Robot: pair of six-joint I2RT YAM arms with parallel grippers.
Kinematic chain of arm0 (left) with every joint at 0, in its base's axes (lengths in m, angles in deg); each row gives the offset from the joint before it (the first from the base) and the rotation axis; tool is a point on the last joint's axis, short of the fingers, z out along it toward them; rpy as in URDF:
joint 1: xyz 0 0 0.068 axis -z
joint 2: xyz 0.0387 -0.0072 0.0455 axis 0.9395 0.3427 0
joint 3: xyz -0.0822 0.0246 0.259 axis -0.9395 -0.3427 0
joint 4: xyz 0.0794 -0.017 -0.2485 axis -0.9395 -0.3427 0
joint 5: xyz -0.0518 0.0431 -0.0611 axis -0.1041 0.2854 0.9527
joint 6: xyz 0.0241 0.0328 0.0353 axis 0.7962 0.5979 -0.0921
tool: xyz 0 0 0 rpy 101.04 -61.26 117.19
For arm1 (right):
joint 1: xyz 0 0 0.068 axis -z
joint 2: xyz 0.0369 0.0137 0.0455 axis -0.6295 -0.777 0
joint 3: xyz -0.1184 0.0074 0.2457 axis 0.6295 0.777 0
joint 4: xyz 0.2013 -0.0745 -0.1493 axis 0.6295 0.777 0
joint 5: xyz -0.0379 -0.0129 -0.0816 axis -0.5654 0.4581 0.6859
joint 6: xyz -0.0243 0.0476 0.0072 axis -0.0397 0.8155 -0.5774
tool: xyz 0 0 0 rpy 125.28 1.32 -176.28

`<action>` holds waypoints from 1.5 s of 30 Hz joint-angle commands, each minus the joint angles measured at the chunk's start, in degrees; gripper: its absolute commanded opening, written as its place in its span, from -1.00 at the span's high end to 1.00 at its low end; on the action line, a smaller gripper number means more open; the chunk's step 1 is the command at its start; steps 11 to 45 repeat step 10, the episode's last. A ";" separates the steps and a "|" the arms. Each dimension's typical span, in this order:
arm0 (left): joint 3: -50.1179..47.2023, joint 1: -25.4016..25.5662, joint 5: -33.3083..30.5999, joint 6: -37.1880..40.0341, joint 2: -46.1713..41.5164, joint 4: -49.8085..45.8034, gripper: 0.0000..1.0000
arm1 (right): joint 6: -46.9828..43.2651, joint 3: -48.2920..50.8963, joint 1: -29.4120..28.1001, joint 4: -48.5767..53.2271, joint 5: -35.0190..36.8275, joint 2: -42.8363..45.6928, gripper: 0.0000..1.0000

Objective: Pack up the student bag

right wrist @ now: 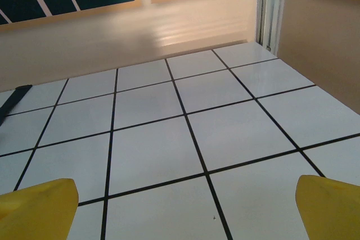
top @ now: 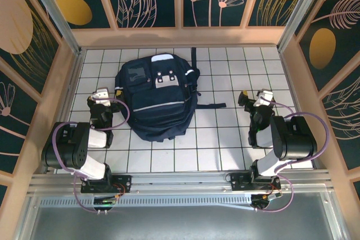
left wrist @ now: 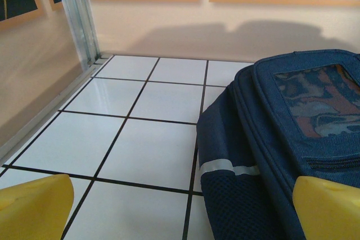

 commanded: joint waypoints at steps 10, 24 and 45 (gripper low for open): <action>0.49 -0.51 0.91 -1.21 -0.38 2.70 -0.98 | -0.13 -0.94 -0.03 -2.26 1.36 -0.36 -0.99; 0.49 -0.51 0.91 -1.21 -0.38 2.70 -0.98 | -0.13 -0.94 -0.03 -2.26 1.36 -0.36 -0.99; 0.49 -0.51 0.91 -1.21 -0.38 2.70 -0.98 | -0.13 -0.94 -0.03 -2.26 1.36 -0.36 -0.99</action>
